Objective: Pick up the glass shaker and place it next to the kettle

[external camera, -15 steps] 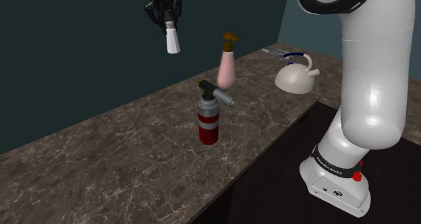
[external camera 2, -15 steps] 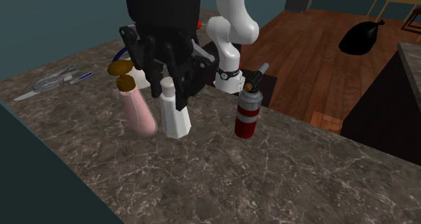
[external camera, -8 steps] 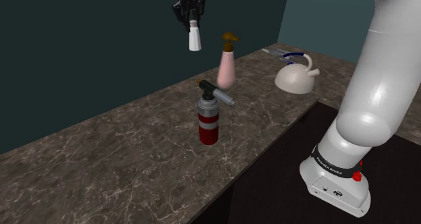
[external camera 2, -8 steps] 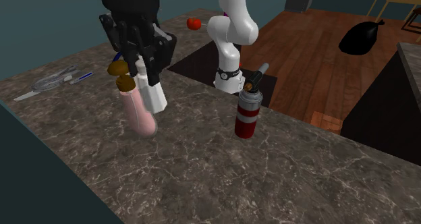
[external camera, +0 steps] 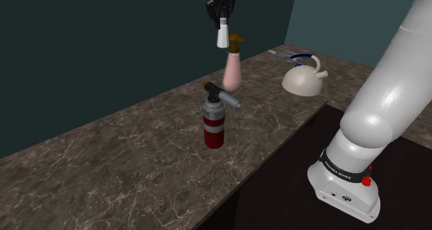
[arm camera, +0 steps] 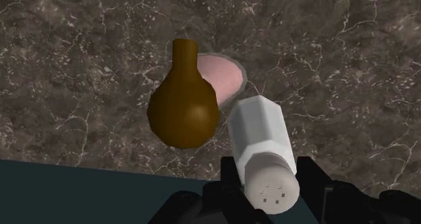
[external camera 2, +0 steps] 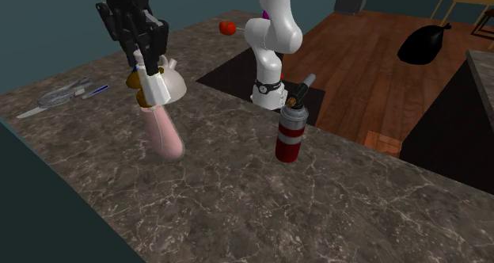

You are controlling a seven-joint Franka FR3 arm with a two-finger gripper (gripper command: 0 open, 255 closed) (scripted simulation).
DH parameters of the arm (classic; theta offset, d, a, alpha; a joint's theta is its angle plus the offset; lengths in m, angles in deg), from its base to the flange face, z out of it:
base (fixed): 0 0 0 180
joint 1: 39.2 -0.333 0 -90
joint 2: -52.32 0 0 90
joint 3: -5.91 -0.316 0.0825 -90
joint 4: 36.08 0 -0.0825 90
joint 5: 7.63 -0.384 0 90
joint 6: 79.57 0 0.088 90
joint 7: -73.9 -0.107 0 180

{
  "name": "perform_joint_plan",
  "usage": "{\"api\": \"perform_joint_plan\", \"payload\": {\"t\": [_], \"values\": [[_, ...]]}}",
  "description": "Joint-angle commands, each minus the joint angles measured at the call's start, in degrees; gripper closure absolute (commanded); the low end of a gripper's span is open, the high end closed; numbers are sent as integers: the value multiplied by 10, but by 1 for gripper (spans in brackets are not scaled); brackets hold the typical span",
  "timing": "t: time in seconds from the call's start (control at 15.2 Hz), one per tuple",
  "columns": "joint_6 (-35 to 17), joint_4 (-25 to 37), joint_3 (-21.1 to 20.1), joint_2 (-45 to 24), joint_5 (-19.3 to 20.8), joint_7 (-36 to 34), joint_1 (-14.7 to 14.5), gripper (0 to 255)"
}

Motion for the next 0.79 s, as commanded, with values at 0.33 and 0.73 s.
{"api": "perform_joint_plan", "payload": {"t": [0.33,0.73], "values": [[-24,-64,48,52,-10,94,46,255],[-37,-87,94,70,-12,176,83,255]]}}
